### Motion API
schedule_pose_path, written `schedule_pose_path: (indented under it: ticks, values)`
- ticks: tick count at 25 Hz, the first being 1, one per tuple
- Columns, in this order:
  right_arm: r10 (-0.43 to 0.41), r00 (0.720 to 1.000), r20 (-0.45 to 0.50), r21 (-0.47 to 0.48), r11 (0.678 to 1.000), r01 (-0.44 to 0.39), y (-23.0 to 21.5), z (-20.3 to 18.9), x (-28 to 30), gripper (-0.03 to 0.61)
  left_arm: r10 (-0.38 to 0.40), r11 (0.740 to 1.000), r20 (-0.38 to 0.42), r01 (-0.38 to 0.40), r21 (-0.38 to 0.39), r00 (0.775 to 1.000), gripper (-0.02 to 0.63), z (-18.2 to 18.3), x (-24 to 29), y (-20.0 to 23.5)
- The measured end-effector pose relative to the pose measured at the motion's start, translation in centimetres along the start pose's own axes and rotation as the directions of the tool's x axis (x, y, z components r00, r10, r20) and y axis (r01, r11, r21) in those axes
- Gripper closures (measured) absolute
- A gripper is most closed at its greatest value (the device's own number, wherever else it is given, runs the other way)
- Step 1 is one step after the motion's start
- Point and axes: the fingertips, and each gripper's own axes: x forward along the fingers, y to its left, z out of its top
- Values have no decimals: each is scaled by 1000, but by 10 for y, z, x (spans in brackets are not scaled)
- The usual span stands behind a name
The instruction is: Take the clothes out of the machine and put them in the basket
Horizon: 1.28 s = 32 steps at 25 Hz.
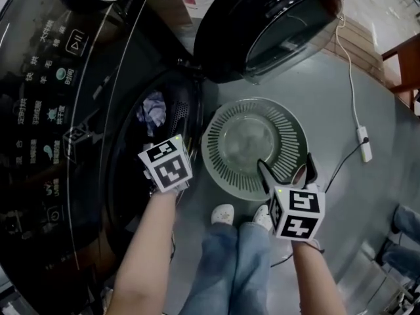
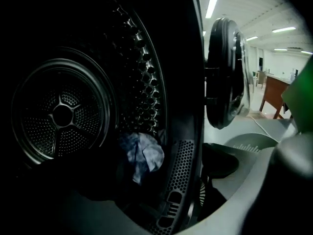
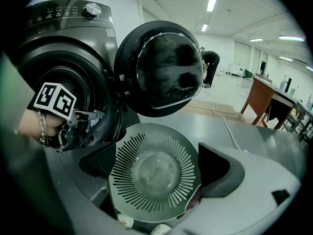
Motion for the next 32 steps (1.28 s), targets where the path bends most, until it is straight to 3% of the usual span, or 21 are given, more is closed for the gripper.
schedule_pose_path:
  ticks: [7, 14, 17, 19, 20, 24, 27, 29, 30, 32]
  values:
    - [31, 999, -26, -12, 999, -31, 9, -16, 15, 55, 128, 988, -4, -128, -89, 992, 126, -2, 31, 29]
    - [47, 998, -50, -22, 999, -48, 9, -29, 27, 55, 181, 983, -53, -182, -24, 982, 146, -10, 62, 33]
    - [57, 997, -53, -30, 998, -59, 12, -32, 29, 55, 161, 987, -22, -162, -11, 987, 181, -5, 60, 29]
    - [64, 997, -50, -32, 997, -66, 17, -31, 31, 55, 186, 982, 5, -186, -13, 982, 185, -5, 57, 32]
    - [69, 996, -48, -31, 997, -70, 19, -31, 33, 55, 208, 978, 7, -208, -21, 978, 217, -7, 56, 36]
    - [70, 996, -58, -30, 997, -72, 26, -34, 40, 55, 268, 963, -55, -269, -21, 962, 240, -21, 64, 50]
    - [52, 994, -100, -61, 996, -58, 32, -39, 49, 57, 252, 968, -112, -252, 8, 961, 260, -29, 76, 47]
    - [54, 992, -115, -75, 995, -63, 38, -38, 56, 57, 242, 970, -153, -237, 51, 958, 328, -34, 85, 45]
    - [59, 992, -115, -76, 995, -68, 41, -37, 58, 57, 243, 969, -165, -231, 85, 956, 392, -34, 88, 43]
    - [70, 991, -111, -70, 994, -78, 46, -36, 60, 57, 245, 962, -153, -220, 162, 957, 586, -30, 89, 37]
